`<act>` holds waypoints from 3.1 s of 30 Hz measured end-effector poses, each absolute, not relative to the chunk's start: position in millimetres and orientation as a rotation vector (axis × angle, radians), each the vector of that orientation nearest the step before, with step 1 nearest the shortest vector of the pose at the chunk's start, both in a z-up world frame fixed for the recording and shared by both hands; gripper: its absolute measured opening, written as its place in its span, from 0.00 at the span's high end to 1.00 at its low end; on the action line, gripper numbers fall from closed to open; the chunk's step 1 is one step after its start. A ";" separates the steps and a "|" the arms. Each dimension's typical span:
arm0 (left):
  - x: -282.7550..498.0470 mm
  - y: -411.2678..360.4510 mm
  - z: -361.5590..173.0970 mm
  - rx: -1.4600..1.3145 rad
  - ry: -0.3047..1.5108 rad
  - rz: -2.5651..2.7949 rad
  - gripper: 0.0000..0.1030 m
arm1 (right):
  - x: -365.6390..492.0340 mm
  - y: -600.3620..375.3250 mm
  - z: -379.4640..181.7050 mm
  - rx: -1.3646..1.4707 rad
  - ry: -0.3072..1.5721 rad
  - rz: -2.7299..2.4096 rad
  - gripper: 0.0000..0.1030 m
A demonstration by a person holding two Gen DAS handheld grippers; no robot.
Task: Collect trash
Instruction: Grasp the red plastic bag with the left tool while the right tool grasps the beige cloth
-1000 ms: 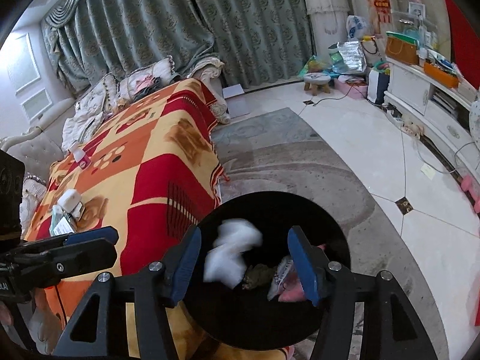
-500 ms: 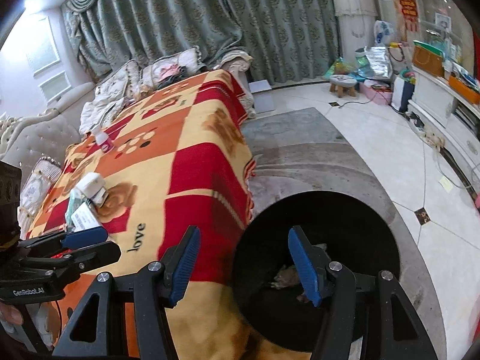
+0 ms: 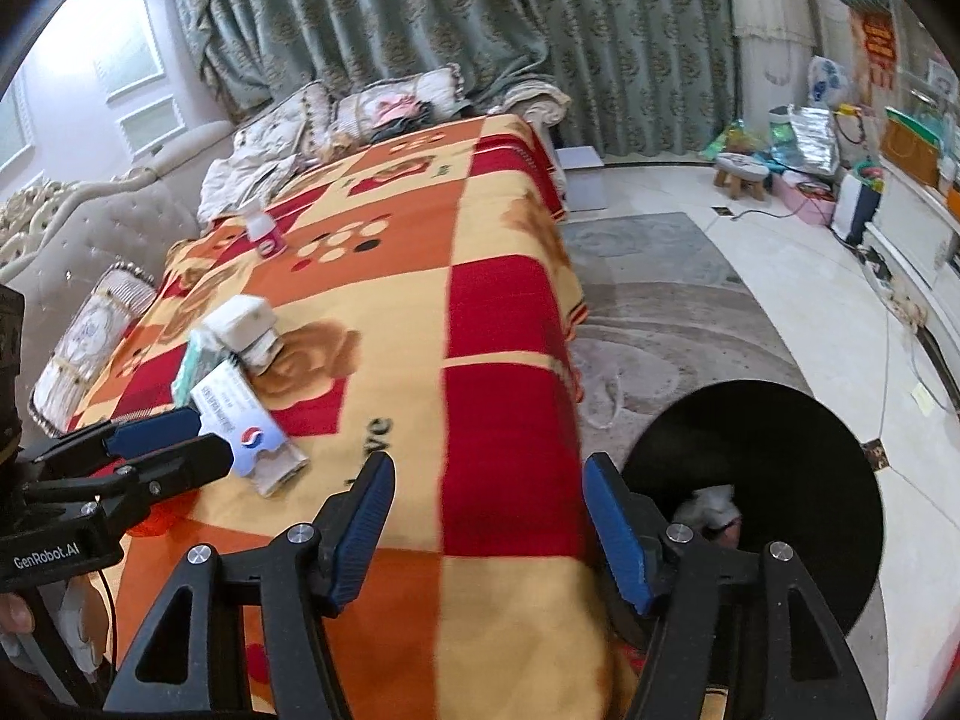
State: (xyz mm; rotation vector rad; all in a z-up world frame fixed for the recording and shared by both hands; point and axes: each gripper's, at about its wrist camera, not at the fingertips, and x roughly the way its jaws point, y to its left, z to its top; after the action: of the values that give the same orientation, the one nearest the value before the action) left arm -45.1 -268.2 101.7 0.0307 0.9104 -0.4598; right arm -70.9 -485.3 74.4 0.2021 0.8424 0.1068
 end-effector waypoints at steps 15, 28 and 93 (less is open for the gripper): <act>-46.2 -198.3 101.9 -0.002 0.900 -0.332 0.41 | -54.3 -407.2 72.6 0.153 0.864 0.225 0.35; -44.8 -126.6 112.1 -0.039 0.909 -0.263 0.41 | -46.4 -365.2 70.0 0.120 0.885 0.299 0.33; -68.9 -95.7 105.9 -0.137 0.914 -0.413 0.84 | -46.7 -254.9 59.0 -0.037 0.897 0.533 0.80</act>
State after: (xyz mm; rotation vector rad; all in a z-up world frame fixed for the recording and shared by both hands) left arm -68.9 -95.7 105.9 -0.1365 0.9140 -0.4130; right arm -46.7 -254.9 59.0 -0.0367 0.8970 0.5332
